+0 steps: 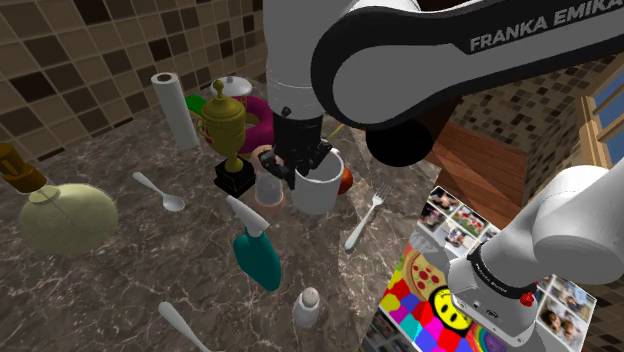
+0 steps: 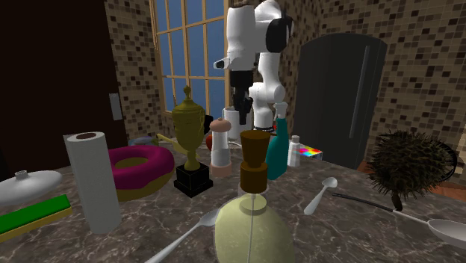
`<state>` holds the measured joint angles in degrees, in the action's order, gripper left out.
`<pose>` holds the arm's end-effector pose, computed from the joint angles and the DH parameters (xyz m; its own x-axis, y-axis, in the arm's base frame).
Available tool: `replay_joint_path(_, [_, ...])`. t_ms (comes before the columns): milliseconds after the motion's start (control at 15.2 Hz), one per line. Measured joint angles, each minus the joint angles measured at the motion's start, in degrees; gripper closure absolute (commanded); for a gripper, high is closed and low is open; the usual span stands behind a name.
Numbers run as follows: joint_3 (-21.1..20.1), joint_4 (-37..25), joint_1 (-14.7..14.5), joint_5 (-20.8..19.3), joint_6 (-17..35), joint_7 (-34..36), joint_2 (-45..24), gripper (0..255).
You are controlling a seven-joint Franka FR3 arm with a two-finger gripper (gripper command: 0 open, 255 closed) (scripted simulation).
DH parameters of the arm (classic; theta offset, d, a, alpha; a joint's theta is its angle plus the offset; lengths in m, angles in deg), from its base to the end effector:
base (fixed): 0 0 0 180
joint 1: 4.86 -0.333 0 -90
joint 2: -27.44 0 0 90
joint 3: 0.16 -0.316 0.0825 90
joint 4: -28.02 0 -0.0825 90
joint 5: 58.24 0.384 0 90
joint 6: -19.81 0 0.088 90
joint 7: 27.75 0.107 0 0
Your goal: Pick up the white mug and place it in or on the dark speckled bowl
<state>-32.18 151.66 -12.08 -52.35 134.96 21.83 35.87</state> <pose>0.3859 0.3316 0.4499 0.9731 -0.2289 -0.0249 -0.2288 -0.9734 0.0073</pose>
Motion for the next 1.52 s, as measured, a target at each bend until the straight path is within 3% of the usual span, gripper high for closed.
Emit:
replay_joint_path(858, [0.93, -7.87, 0.20, 0.65, -9.87, -0.55, 2.22, 255])
replay_joint_path(1518, [10.55, 0.34, 3.75, 2.10, -11.80, -14.60, 11.93, 255])
